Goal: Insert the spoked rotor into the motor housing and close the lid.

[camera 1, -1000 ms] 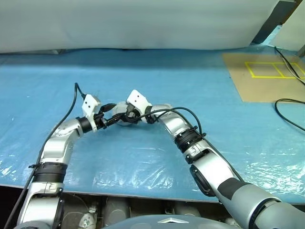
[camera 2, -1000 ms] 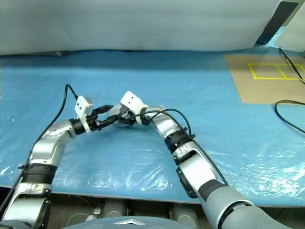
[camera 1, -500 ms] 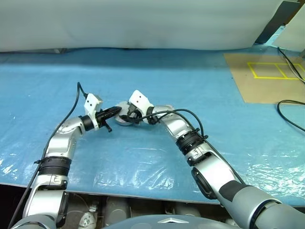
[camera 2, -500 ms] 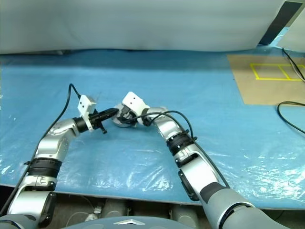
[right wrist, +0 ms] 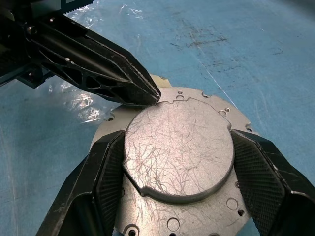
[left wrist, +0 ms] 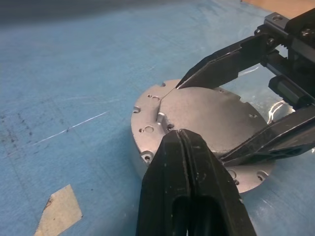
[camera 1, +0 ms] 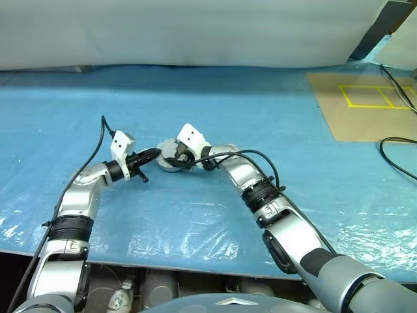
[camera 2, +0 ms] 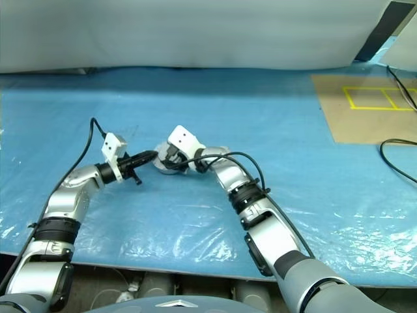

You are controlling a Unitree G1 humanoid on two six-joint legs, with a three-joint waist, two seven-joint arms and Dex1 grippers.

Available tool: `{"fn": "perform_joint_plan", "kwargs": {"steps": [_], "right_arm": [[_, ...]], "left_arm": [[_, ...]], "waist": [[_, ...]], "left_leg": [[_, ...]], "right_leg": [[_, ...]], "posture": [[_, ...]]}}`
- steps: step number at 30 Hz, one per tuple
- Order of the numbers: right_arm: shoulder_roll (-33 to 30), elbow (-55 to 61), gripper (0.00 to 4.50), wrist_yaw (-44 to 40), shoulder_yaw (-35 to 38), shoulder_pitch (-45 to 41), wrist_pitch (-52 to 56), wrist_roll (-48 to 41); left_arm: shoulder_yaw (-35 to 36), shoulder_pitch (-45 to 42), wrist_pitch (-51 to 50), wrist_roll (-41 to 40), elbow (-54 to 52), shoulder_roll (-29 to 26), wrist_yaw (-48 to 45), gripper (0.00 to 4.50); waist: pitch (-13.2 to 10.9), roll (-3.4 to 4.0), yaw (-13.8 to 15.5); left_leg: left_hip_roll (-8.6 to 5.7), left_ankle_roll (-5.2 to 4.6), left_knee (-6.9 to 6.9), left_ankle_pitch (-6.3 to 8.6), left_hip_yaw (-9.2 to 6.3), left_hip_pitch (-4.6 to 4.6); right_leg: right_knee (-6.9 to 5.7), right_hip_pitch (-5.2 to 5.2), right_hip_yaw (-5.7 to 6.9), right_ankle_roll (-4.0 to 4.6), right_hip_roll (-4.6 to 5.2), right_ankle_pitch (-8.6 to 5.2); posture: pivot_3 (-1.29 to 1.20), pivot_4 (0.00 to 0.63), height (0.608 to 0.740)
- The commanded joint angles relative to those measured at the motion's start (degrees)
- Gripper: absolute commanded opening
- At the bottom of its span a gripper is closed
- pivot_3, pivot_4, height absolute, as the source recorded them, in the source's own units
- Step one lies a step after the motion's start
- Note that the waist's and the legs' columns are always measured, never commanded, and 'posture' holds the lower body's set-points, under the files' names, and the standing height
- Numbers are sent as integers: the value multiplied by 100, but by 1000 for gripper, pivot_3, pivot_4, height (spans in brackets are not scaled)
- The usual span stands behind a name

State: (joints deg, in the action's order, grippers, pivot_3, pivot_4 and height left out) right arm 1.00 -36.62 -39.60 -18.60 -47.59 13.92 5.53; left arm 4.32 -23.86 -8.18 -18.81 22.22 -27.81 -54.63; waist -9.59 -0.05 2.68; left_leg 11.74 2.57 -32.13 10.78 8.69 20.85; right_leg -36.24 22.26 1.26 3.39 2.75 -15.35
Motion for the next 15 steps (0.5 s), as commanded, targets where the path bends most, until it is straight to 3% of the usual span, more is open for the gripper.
{"fn": "perform_joint_plan", "kwargs": {"steps": [1,9,15], "right_arm": [[-55,-334,2964,-4,-102,268,398,95],[-52,-154,2964,-98,-46,317,585,-31],[-94,-91,2964,-80,-79,366,602,-17]], "left_arm": [[-186,59,-48,87,-209,38,-82,32],[-174,-4,157,307,180,-37,53,32],[196,53,7,-85,67,-30,50,32]], "waist": [[0,0,0],[3,4,-1],[4,4,-9]], "left_leg": [[0,0,0,0,0,-1],[0,0,18,0,0,-9],[-2,1,37,0,0,-9]], "right_leg": [[2,-1,0,0,0,0],[38,-18,3,-1,0,1],[48,-16,6,-25,-2,15]], "posture": [[0,150,740],[0,150,740],[0,150,740]]}}
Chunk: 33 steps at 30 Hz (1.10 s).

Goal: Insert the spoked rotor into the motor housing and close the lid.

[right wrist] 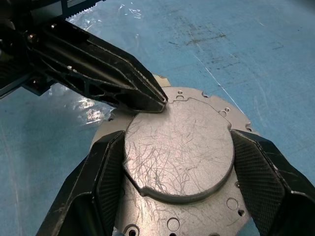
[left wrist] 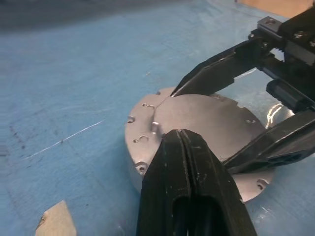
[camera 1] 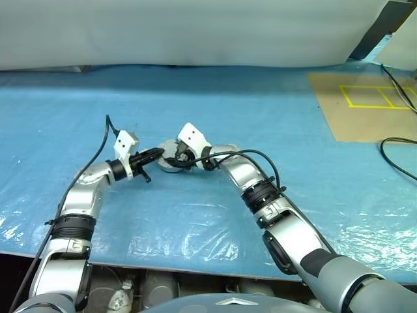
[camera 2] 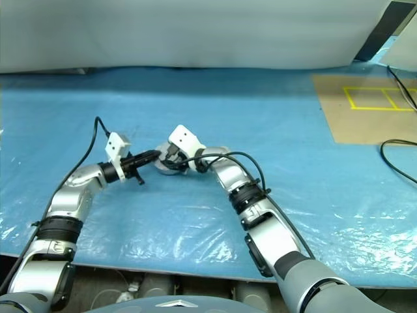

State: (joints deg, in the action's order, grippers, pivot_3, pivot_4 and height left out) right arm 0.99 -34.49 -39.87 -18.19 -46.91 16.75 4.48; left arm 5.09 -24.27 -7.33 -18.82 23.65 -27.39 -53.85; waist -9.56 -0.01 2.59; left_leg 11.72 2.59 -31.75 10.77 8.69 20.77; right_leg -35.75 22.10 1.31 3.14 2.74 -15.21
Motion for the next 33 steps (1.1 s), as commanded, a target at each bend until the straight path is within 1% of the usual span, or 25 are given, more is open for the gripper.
{"fn": "perform_joint_plan", "kwargs": {"steps": [1,9,11,15,17,19,20,25,29,33], "right_arm": [[-93,-297,2964,-51,-129,308,318,93],[-89,-282,2964,-58,-149,297,309,94],[-87,-278,2964,-57,-147,287,310,91],[-94,-138,2964,-73,-141,356,253,61],[-72,71,3694,-171,-43,424,311,-107],[-108,328,4330,-367,-44,470,354,-225],[-132,404,4483,-411,-62,476,369,-236],[-226,1015,4483,-674,287,399,341,-718],[-280,1205,4483,-516,711,220,400,-1010],[-298,1108,4483,-368,1461,2,1072,-1667]], "left_arm": [[69,160,-75,-32,-108,-102,-63,32],[-199,285,-202,74,-364,-40,-157,32],[-244,278,-184,114,-362,-38,-156,32],[-296,252,-59,245,-216,-65,-134,32],[-289,255,-51,254,-205,-68,-138,0],[-279,254,-55,249,-198,-68,-139,0],[-277,254,-57,247,-196,-68,-141,0],[-294,244,-91,236,-238,-49,-146,0],[-298,230,-100,235,-232,-32,-138,0],[-291,221,-101,229,-225,-39,-139,0]], "waist": [[0,0,-1],[1,-1,14],[2,0,15],[2,0,20],[2,-1,34],[2,0,37],[2,0,39],[2,0,48],[1,0,67],[0,0,81]], "left_leg": [[1,0,2,0,0,1],[-2,0,11,0,0,-3],[-3,0,11,0,-1,-4],[-4,0,11,0,-1,-5],[-5,0,11,0,-1,-6],[-5,0,13,0,-1,-5],[-5,0,14,0,-1,-5],[-5,0,14,0,-1,0],[-4,0,13,0,-1,23],[-5,0,12,-1,0,28]], "right_leg": [[0,0,2,0,0,0],[6,-4,3,1,2,-1],[7,-6,3,12,3,-8],[7,-8,3,3,3,-2],[8,-10,3,1,4,-1],[11,-10,3,0,4,0],[12,-10,3,0,4,0],[12,-5,4,-2,4,1],[10,13,9,-5,3,3],[10,15,9,-8,3,5]], "posture": [[0,150,740],[0,150,740],[0,150,740],[0,150,740],[0,150,740],[0,150,740],[0,150,740],[0,150,740],[0,150,740],[0,150,740]]}}
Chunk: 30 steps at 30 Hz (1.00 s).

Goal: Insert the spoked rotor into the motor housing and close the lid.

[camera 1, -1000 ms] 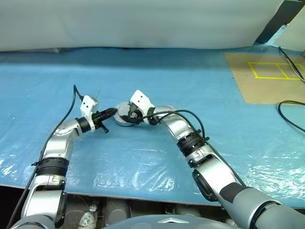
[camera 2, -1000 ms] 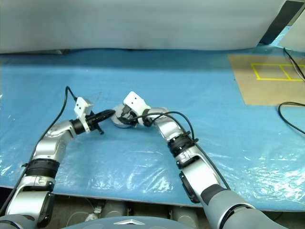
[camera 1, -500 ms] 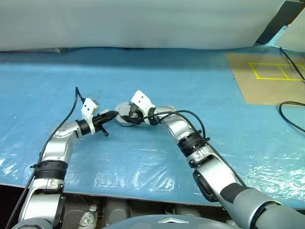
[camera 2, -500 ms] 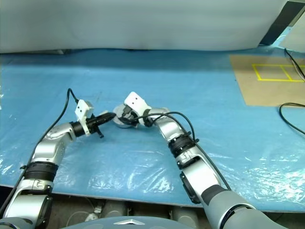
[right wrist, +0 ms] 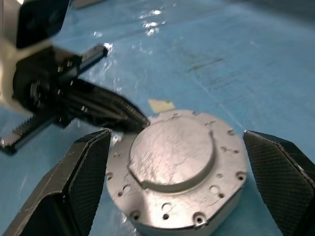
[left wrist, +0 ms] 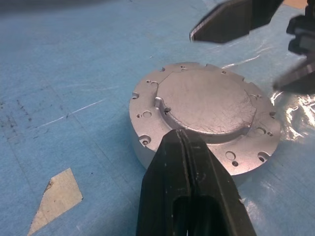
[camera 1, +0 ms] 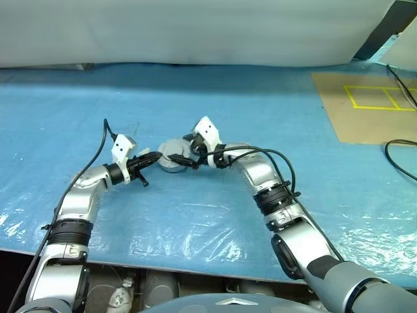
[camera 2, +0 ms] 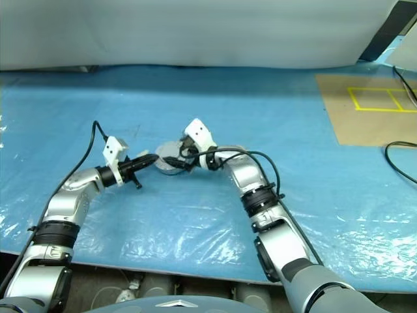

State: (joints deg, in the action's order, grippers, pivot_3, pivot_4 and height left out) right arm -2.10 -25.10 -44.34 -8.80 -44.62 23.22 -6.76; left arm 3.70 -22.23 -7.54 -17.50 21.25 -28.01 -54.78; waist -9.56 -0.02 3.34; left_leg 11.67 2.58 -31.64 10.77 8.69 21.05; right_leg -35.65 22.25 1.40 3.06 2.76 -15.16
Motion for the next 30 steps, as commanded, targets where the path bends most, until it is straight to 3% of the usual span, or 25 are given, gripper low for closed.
{"fn": "perform_joint_plan", "kwargs": {"steps": [1,8,13,22,28,30], "right_arm": [[0,73,4483,114,756,-297,744,-775],[-254,-1088,4483,32,1557,-369,2865,-1687],[-112,-1396,4483,-32,1787,-244,3600,-2080],[146,-1728,4483,123,1698,-208,3469,-2008],[281,-2027,4483,550,2011,-273,2906,-2011],[291,-2113,4073,640,2149,-297,2803,-2072]], "left_arm": [[-153,16,-79,100,17,20,-47,0],[-170,4,-50,116,51,-12,-49,0],[-172,3,-43,111,64,-19,-71,0],[-178,-56,-43,114,63,10,-30,0],[-160,-18,-67,120,33,-28,-47,0],[-155,-14,-67,126,40,-33,-53,0]], "waist": [[0,0,13],[0,0,73],[0,1,72],[0,1,78],[1,2,73],[1,2,76]], "left_leg": [[0,0,0,0,0,0],[1,1,0,-1,7,7],[5,1,-2,-1,7,2],[3,1,-5,-1,12,2],[6,1,-7,-1,16,-12],[6,1,-10,-1,21,-12]], "right_leg": [[0,0,0,0,0,0],[4,1,4,0,-4,0],[-3,1,6,1,-4,0],[-4,1,6,2,-2,-1],[-8,-5,6,22,-2,-13],[-7,-8,5,27,-1,-16]], "posture": [[0,150,740],[0,150,740],[0,150,740],[0,150,740],[0,150,740],[0,150,740]]}}
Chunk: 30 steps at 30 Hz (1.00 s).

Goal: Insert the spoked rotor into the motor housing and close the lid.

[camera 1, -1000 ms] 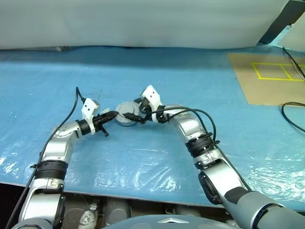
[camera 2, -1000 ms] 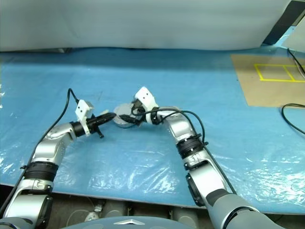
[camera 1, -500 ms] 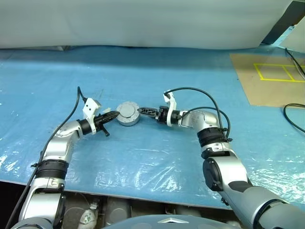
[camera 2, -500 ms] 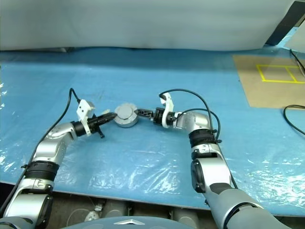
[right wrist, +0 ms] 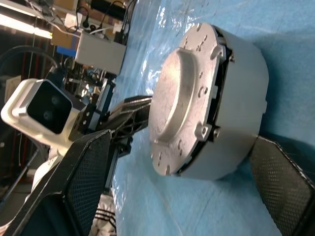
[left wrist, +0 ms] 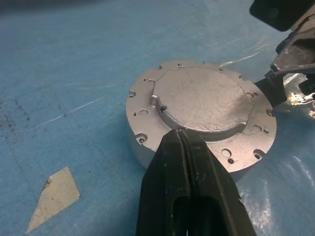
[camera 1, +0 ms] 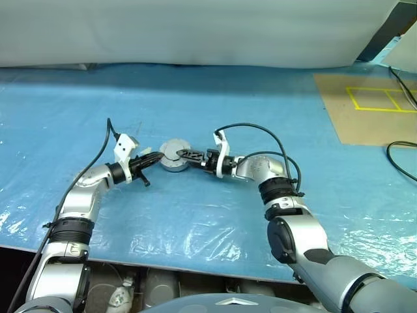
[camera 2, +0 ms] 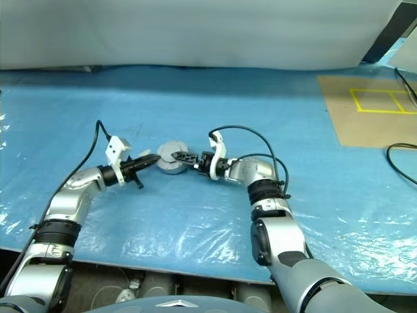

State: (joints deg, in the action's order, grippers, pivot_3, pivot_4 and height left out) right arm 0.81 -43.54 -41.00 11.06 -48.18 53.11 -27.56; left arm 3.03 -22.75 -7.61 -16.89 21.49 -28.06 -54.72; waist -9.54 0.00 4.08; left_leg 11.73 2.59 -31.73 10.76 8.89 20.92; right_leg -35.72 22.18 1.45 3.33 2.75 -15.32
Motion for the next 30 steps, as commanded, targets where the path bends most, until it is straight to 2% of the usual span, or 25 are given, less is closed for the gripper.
{"fn": "perform_joint_plan", "kwargs": {"steps": [1,7,9,10,16,22,24,30], "right_arm": [[-6,-235,3864,254,175,70,-194,-28],[-69,10,1861,-63,-16,150,-34,-110],[-76,188,1263,-216,-136,234,88,-162],[-78,333,1126,-308,-213,287,161,-194],[-40,557,1119,-256,-371,394,242,-146],[-17,249,1115,-32,-308,321,28,-31],[-27,130,1115,64,-282,305,-54,9],[-109,197,1113,120,-226,340,133,-83]], "left_arm": [[-88,37,-60,67,20,-28,-62,0],[-123,-4,-56,94,62,-7,-109,0],[-119,-26,-63,92,74,5,-115,0],[-117,-31,-64,91,80,6,-124,0],[-93,-55,-57,95,118,-20,-154,0],[18,-40,-165,-58,-34,12,-152,0],[166,4,-300,-340,-352,59,-215,0],[891,66,-1722,-1738,-1640,74,-33,0]], "waist": [[0,0,4],[-1,1,10],[-1,1,17],[-1,1,24],[-1,1,19],[-1,1,5],[-1,1,-4],[-2,-2,-11]], "left_leg": [[0,0,-1,0,1,0],[-1,0,-2,0,3,10],[0,0,-1,0,2,14],[-1,0,-1,0,2,14],[1,0,1,0,2,15],[1,0,1,0,2,13],[1,0,1,0,2,11],[3,0,0,0,4,19]], "right_leg": [[0,0,0,0,1,0],[0,6,1,-22,2,13],[1,7,5,-24,1,14],[1,7,5,-24,1,14],[2,10,5,-23,1,14],[1,10,4,-23,1,14],[1,9,4,-22,1,13],[1,15,3,2,0,0]], "posture": [[0,150,740],[0,150,740],[0,150,740],[0,150,740],[0,150,740],[0,150,740],[0,150,740],[0,150,740]]}}
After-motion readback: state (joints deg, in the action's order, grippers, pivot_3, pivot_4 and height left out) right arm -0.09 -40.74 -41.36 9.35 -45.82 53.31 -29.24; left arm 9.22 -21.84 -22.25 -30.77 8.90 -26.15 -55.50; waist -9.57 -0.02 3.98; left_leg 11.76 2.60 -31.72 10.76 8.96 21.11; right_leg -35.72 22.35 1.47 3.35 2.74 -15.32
